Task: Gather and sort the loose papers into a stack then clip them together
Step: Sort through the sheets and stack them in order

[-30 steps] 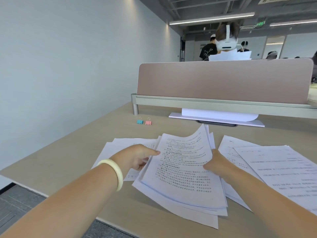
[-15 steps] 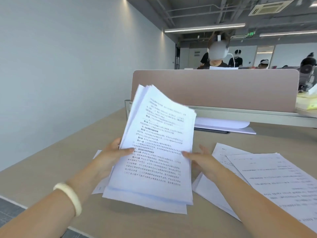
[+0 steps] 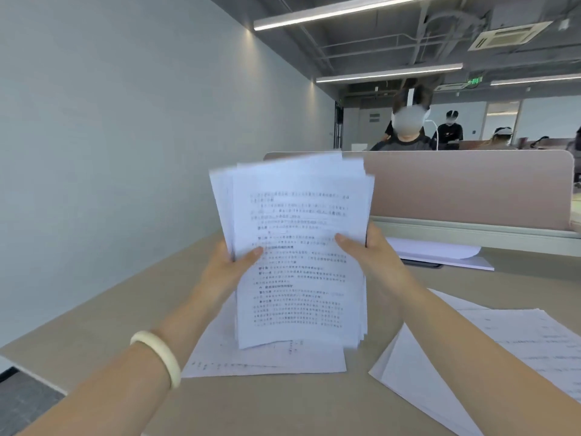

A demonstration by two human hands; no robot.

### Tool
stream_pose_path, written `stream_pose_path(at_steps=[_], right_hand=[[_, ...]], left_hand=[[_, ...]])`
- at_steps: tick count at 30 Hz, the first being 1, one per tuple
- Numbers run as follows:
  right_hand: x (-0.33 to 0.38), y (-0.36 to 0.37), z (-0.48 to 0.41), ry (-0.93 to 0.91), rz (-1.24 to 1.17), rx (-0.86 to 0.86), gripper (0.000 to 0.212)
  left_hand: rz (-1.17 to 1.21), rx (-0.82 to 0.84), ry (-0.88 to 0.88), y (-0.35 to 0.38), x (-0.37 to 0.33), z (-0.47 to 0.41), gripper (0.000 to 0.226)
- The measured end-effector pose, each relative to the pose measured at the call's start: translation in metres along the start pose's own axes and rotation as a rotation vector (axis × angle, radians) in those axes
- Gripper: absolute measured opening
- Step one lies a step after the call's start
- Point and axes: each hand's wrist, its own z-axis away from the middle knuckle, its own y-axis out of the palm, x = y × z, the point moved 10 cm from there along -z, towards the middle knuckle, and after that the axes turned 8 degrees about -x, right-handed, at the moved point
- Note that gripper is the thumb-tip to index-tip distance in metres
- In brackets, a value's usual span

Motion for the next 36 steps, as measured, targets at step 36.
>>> stream_pose_path(at_steps=[36], right_hand=[[0.013, 0.009, -0.011, 0.097, -0.202, -0.082, 0.034]], left_hand=[[0.334, -0.217, -0.415, -0.01, 0.038, -0.017, 0.071]])
